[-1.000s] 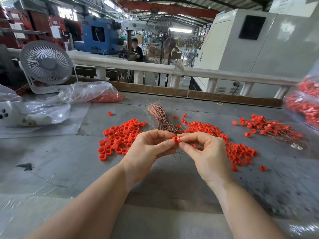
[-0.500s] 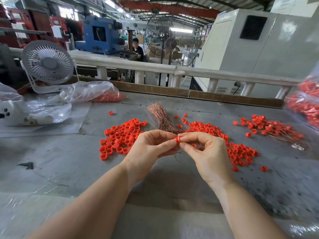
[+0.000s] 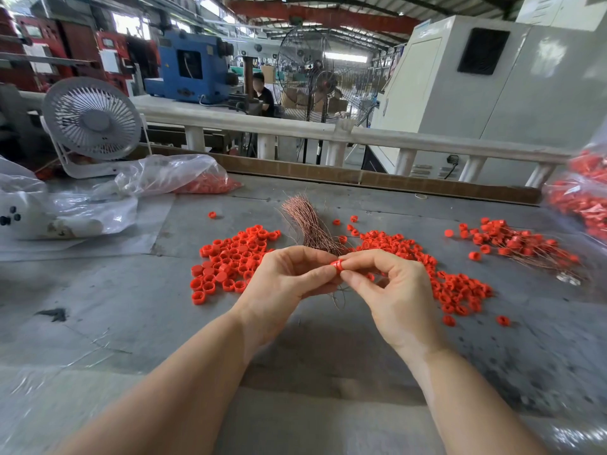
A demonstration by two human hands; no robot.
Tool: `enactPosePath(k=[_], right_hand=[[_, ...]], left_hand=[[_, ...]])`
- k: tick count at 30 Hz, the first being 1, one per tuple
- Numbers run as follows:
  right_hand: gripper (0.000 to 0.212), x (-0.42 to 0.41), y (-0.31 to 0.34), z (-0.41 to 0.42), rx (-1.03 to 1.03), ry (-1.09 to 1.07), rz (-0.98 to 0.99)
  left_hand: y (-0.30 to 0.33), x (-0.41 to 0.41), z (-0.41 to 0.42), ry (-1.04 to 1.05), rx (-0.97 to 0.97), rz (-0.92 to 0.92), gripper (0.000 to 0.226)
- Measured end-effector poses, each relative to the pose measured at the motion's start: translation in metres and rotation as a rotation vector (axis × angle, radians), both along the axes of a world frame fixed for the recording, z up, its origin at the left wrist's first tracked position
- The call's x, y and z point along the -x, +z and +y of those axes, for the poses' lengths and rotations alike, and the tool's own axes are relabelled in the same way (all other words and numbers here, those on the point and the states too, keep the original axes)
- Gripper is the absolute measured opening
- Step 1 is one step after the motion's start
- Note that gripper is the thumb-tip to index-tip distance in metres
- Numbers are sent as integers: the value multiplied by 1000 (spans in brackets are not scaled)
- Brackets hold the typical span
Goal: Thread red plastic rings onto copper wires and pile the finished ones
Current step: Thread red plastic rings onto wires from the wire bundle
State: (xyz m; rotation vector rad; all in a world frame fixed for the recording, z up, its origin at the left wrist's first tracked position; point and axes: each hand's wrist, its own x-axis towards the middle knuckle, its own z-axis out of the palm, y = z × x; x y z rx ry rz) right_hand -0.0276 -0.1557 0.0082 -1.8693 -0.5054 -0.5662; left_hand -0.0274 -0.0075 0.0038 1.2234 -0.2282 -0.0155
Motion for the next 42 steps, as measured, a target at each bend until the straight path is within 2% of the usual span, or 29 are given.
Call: enactPosePath(k=[15, 25, 42], right_hand=[[29, -3, -2, -1, -37, 59, 9], [25, -2, -1, -1, -26, 18, -19], [28, 0, 1, -1, -25, 26, 1]], left_hand=[[0, -1, 1, 2, 0, 12, 9], [0, -1, 1, 7, 0, 21, 20], [2, 1, 0, 42, -15, 0, 19]])
